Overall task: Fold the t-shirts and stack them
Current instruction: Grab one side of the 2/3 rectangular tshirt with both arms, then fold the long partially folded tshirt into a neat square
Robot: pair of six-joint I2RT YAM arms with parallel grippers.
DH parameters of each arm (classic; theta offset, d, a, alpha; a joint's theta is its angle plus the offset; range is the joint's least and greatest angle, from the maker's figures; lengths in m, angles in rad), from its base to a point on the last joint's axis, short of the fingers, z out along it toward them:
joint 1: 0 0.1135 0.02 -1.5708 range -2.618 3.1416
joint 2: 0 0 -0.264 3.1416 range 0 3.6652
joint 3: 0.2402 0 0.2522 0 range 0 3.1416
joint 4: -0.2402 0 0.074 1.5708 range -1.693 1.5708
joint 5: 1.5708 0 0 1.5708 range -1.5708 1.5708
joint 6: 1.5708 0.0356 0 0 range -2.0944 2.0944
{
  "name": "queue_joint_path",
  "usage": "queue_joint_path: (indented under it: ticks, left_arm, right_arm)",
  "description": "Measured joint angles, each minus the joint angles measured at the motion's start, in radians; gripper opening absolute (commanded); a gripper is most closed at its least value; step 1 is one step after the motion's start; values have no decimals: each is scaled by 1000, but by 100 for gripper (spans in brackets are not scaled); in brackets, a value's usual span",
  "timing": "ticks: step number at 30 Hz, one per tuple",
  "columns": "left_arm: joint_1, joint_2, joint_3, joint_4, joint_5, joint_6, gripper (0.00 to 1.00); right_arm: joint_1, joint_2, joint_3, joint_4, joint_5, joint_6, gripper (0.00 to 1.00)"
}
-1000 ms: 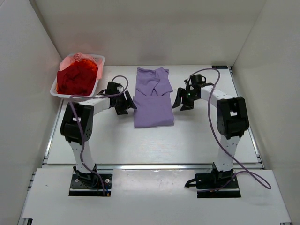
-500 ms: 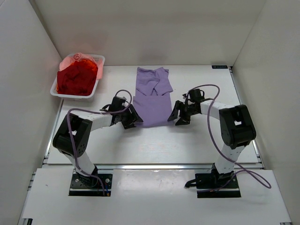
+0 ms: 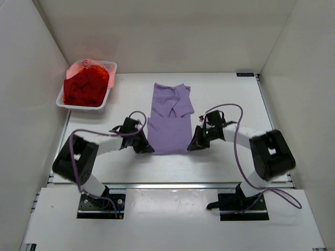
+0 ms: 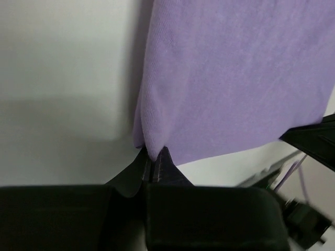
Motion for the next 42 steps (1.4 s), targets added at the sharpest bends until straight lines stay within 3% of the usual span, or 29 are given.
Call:
queue_joint_path:
  ticks: [8, 12, 15, 17, 21, 26, 28, 30, 31, 36, 42]
  left_arm:
    - [-127, -427, -267, -209, 34, 1, 0]
    - [-145, -614, -328, -273, 64, -40, 0]
    - [-114, -658, -322, -287, 77, -57, 0]
    - [-76, -616, -280, -295, 95, -53, 0]
    - [8, -360, -67, -298, 127, -2, 0]
    - [77, 50, 433, -286, 121, 57, 0]
    - [102, 204, 650, -245, 106, 64, 31]
    - [137, 320, 789, -180, 97, 46, 55]
    - [156, 355, 818, -149, 97, 34, 62]
    - [244, 430, 777, -52, 98, -49, 71]
    - [265, 345, 475, 56, 149, -104, 71]
  right_arm:
    - [183, -454, -374, -35, -21, 122, 0]
    - [195, -612, -430, -66, -38, 188, 0]
    - [162, -648, -421, -69, -61, 201, 0]
    - [118, -621, -396, -68, -90, 196, 0]
    - [8, -458, -253, -79, -152, 151, 0]
    - [-138, -121, 180, -126, -165, 14, 2]
    - [-187, 24, 394, -127, -167, -30, 34]
    - [-227, 148, 561, -103, -160, -69, 53]
    - [-241, 200, 626, -100, -154, -82, 63]
    - [-288, 347, 739, -99, -119, -137, 74]
    - [-288, 347, 543, -43, -100, -152, 78]
